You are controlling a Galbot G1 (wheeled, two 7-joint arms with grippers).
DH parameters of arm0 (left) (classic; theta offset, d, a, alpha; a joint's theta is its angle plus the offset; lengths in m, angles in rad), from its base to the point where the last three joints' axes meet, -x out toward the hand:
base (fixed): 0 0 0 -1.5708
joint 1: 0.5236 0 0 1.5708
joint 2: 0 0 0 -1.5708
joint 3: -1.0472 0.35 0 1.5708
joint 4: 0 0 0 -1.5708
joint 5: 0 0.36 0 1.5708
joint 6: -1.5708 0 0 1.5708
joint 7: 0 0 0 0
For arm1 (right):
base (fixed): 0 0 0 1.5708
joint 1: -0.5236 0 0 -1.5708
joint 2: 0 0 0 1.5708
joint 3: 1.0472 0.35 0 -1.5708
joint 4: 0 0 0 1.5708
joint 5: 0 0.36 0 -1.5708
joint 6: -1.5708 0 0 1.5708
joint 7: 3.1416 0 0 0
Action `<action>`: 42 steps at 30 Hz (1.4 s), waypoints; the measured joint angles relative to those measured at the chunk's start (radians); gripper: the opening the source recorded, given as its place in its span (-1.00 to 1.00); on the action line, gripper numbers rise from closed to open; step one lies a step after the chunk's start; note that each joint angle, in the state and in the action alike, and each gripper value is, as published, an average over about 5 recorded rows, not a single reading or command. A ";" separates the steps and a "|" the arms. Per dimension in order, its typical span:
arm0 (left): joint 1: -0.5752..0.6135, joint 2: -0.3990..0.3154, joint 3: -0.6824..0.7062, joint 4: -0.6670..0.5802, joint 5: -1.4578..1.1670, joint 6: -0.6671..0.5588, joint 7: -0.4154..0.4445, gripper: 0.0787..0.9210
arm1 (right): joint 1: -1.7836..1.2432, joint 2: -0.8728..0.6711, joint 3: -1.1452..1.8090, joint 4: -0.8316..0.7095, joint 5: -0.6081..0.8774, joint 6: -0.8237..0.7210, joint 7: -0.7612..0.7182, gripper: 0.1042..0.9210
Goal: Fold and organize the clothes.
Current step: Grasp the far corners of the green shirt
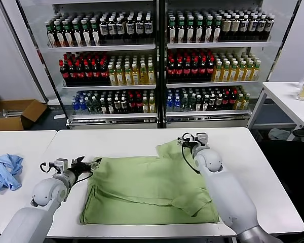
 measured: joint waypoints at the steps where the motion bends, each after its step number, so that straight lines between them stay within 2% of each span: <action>1: -0.005 -0.001 0.002 0.010 0.003 -0.003 0.007 0.77 | 0.006 0.007 0.001 -0.016 -0.005 0.006 -0.001 0.76; 19: -0.068 -0.014 0.033 0.124 0.042 -0.040 0.092 0.77 | 0.061 0.092 0.015 -0.176 -0.071 0.062 -0.018 0.73; 23: -0.071 -0.013 0.037 0.135 0.046 -0.046 0.100 0.65 | 0.064 0.098 0.018 -0.191 -0.075 0.067 -0.023 0.50; 42: -0.039 -0.010 0.034 0.116 0.057 -0.064 0.151 -0.66 | 0.062 0.103 0.010 -0.197 -0.083 0.060 -0.041 -0.84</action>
